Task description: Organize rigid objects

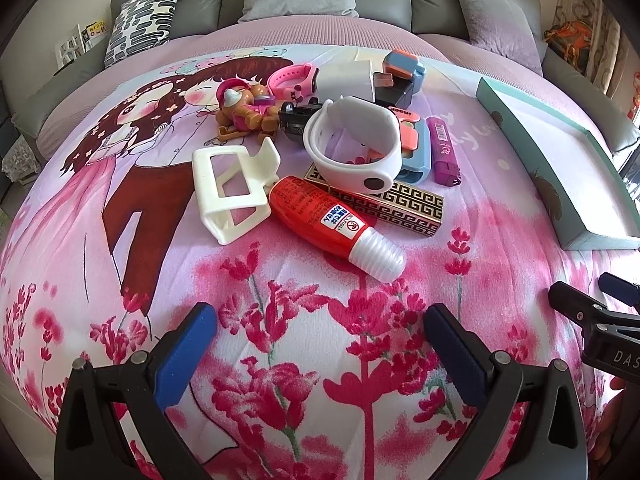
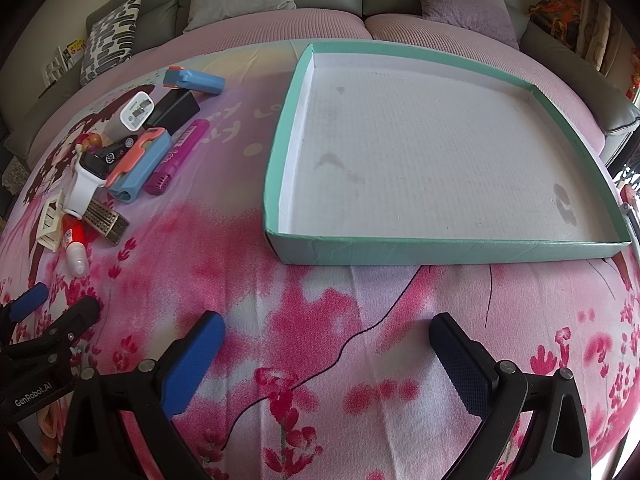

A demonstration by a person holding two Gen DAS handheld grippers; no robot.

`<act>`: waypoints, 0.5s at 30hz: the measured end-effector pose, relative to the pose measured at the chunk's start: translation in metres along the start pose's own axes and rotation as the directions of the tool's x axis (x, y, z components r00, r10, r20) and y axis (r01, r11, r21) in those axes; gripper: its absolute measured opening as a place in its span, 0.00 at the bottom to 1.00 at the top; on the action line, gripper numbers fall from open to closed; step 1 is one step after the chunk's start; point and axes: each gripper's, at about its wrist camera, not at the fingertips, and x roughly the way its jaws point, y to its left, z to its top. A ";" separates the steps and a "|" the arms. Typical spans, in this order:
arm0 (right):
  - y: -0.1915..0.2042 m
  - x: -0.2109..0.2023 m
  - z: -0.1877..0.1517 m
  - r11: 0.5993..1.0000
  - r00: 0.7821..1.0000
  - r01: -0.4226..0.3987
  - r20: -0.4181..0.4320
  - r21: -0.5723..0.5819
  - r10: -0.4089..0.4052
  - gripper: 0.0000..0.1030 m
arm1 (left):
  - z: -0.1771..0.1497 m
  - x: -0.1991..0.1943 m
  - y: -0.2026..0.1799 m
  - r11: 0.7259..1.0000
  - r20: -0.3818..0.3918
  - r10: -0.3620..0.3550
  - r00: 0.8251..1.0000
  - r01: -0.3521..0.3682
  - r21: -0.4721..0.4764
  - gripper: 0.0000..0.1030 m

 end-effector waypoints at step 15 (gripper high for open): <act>0.000 0.000 0.000 1.000 1.000 0.001 0.000 -0.001 -0.001 1.00 | 0.000 -0.002 -0.001 1.000 0.004 0.004 1.000 -0.004 0.005 1.00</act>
